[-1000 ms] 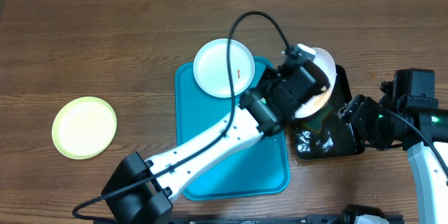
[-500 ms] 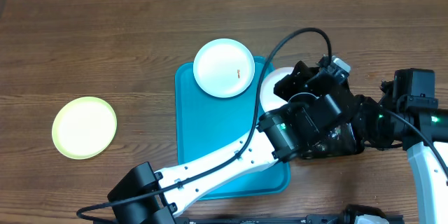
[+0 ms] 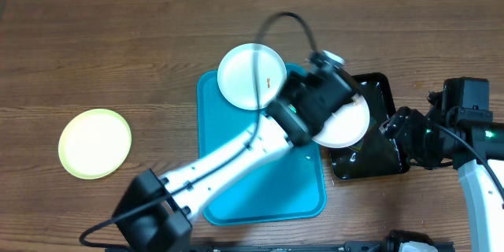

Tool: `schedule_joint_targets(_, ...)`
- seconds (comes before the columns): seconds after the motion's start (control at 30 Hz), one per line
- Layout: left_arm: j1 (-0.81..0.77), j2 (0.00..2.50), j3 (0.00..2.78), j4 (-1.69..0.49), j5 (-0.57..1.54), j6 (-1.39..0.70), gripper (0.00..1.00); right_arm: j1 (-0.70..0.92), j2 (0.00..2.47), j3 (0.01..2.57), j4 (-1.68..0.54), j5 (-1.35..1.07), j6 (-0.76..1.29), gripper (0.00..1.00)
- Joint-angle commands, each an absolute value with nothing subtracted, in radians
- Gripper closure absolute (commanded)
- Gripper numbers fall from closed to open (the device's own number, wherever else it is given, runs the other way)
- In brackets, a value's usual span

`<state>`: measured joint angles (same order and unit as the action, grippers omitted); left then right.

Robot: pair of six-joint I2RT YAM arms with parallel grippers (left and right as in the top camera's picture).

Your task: Clean dirty plates on tray and stack at the side

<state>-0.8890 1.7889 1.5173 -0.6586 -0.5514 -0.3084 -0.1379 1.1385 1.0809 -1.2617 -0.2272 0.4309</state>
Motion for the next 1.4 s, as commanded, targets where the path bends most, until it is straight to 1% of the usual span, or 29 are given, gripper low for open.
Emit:
schedule_joint_targets(0.0,-0.762,1.79,1.533,-0.665,-0.067,-0.463,0.36,-0.146,1.126,1.105,-1.26,-0.217,0.414,0.25)
schedule_joint_targets(0.17,-0.616,1.835,1.507,-0.696,0.255,-0.533,0.36,-0.146,1.126,1.105,-1.26,-0.218,0.414,0.25)
schedule_joint_targets(0.23,-0.589,1.877,1.499,-0.691,0.363,-0.532,0.39,-0.146,1.126,1.105,-1.259,-0.218,0.414,0.24)
schedule_joint_targets(0.33,-0.583,1.956,1.499,-0.677,0.509,-0.52,0.39,-0.146,1.126,1.105,-1.259,-0.218,0.414,0.24)
schedule_joint_targets(0.4,-0.59,2.0,1.499,-0.673,0.569,-0.52,0.41,-0.146,1.126,1.105,-1.259,-0.218,0.414,0.24)
schedule_joint_targets(0.43,-0.595,2.039,1.499,-0.682,0.593,-0.521,0.44,-0.146,1.126,1.105,-1.259,-0.218,0.414,0.24)
schedule_joint_targets(0.57,-0.595,2.078,1.499,-0.702,0.595,-0.521,0.48,-0.146,1.126,1.105,-1.259,-0.218,0.414,0.24)
schedule_joint_targets(0.6,-0.595,2.08,1.499,-0.699,0.596,-0.521,0.51,-0.146,1.126,1.105,-1.258,-0.218,0.414,0.24)
schedule_joint_targets(0.63,-0.595,2.081,1.499,-0.695,0.596,-0.521,0.59,-0.146,1.126,1.105,-1.257,-0.218,0.414,0.24)
schedule_joint_targets(0.7,-0.595,2.08,1.499,-0.682,0.596,-0.521,0.89,-0.146,1.126,1.105,-1.254,-0.218,0.414,0.24)
schedule_joint_targets(0.73,-0.595,2.079,1.5,-0.675,0.596,-0.521,0.95,-0.146,1.126,1.105,-1.253,-0.218,0.414,0.24)
schedule_joint_targets(0.8,-0.593,2.077,1.509,-0.677,0.596,-0.52,0.96,-0.146,1.126,1.105,-1.253,-0.218,0.414,0.24)
schedule_joint_targets(1.03,-0.576,2.029,1.581,-0.707,0.566,-0.493,0.96,-0.146,1.126,1.105,-1.254,-0.218,0.414,0.24)
schedule_joint_targets(1.13,-0.583,2.005,1.639,-0.773,0.432,-0.467,0.96,-0.146,1.126,1.105,-1.255,-0.218,0.413,0.24)
schedule_joint_targets(1.27,-0.628,1.981,1.725,-0.852,0.186,-0.421,0.96,-0.146,1.126,1.105,-1.255,-0.217,0.41,0.24)
schedule_joint_targets(1.37,-0.698,1.98,1.799,-0.888,-0.08,-0.392,0.96,-0.146,1.126,1.105,-1.256,-0.213,0.411,0.24)
